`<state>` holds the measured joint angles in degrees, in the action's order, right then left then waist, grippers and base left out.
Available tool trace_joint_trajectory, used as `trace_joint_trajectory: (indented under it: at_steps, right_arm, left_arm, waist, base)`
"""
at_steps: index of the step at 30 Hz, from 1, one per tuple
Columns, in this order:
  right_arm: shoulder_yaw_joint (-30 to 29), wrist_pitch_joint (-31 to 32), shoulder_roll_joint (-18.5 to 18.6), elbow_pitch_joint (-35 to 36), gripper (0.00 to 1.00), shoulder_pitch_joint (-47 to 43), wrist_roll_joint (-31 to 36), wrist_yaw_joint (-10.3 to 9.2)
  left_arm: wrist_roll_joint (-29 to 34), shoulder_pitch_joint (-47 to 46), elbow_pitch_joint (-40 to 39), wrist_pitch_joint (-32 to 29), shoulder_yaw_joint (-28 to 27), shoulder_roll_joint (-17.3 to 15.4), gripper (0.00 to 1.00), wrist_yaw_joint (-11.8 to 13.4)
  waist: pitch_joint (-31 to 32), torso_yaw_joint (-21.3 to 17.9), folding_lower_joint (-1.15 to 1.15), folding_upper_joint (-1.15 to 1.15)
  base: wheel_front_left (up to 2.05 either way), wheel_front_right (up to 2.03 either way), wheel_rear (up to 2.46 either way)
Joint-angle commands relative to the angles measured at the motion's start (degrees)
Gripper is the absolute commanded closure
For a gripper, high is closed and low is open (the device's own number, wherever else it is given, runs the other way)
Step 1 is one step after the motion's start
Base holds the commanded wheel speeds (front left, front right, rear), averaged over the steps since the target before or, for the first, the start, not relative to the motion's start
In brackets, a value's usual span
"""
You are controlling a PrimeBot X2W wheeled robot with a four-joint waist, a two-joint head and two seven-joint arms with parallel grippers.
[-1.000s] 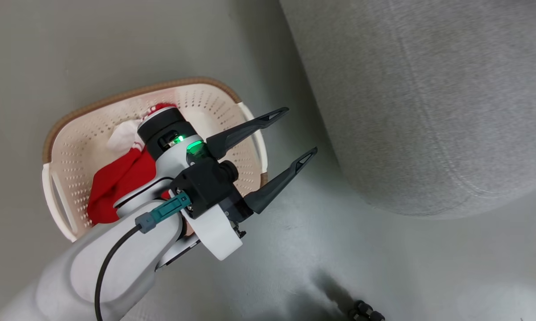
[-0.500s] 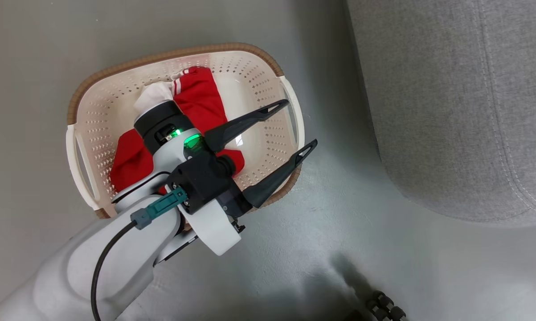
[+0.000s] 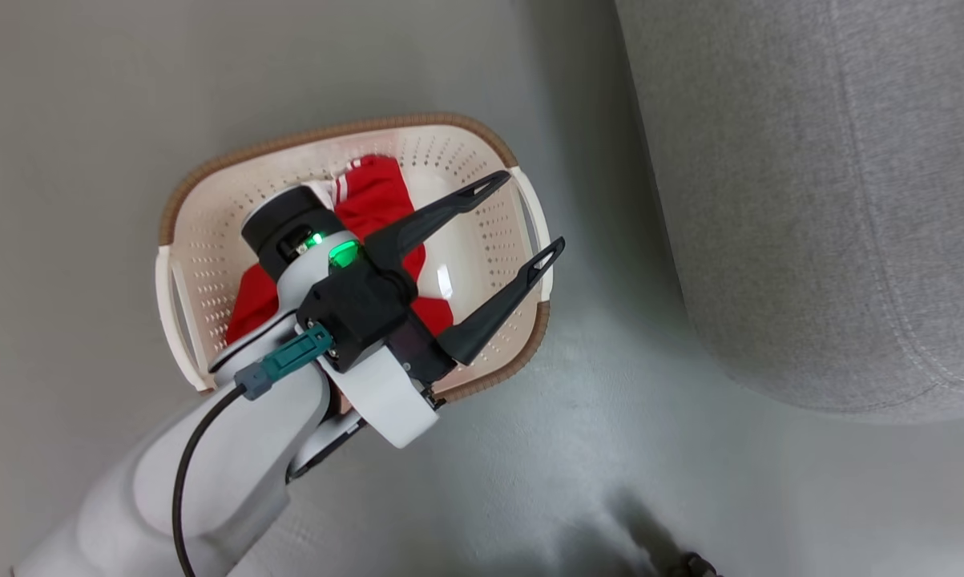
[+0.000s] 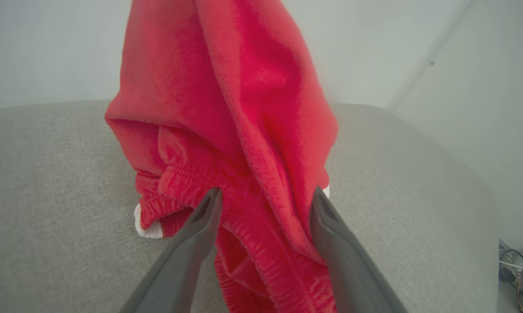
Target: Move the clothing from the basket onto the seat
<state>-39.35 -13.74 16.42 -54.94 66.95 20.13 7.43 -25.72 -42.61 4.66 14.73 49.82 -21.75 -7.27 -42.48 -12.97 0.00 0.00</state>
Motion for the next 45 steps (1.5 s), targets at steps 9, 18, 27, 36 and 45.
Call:
trace_joint_trajectory:
  at_steps: [9, 18, 27, 36, 45]
  right_arm:
    - [14.69, -1.24, 0.35, 4.82, 0.0, -12.88, -8.17, 0.06]
    - [30.02, -1.25, -0.58, 13.43, 0.0, -24.63, -19.54, 0.06]
    - [39.58, -1.25, -1.17, 21.32, 0.0, -31.59, -27.6, 0.06]
    - [45.13, -1.26, -3.4, 25.98, 0.0, -37.08, -32.65, 0.06]
    - [47.94, -1.26, -6.73, 28.69, 0.0, -42.01, -34.14, 0.06]
  left_arm:
    - [-0.94, 6.97, 1.1, 0.27, -6.26, 2.6, 0.0, -0.22]
    - [0.12, 14.04, 3.81, 0.27, -13.53, 5.37, 0.0, -0.22]
    - [2.62, 21.28, 7.41, 0.27, -23.19, 8.19, 0.0, -0.22]
    - [5.91, 26.0, 9.21, 0.27, -33.65, 11.72, 0.0, -0.22]
    - [9.89, 30.55, 11.27, 0.27, -43.46, 13.71, 0.0, -0.22]
  waist:
    - [9.9, 2.32, 0.0, 0.0]
    - [18.35, 5.79, 0.0, 0.0]
    - [25.55, 10.68, 0.0, 0.0]
    - [29.59, 15.31, 0.0, 0.0]
    - [33.41, 17.28, 0.0, 0.0]
  base:
    - [0.0, 0.0, 0.0]
    - [0.0, 0.0, 0.0]
    - [0.0, 0.0, 0.0]
    - [0.0, 0.0, 0.0]
    - [0.0, 0.0, 0.0]
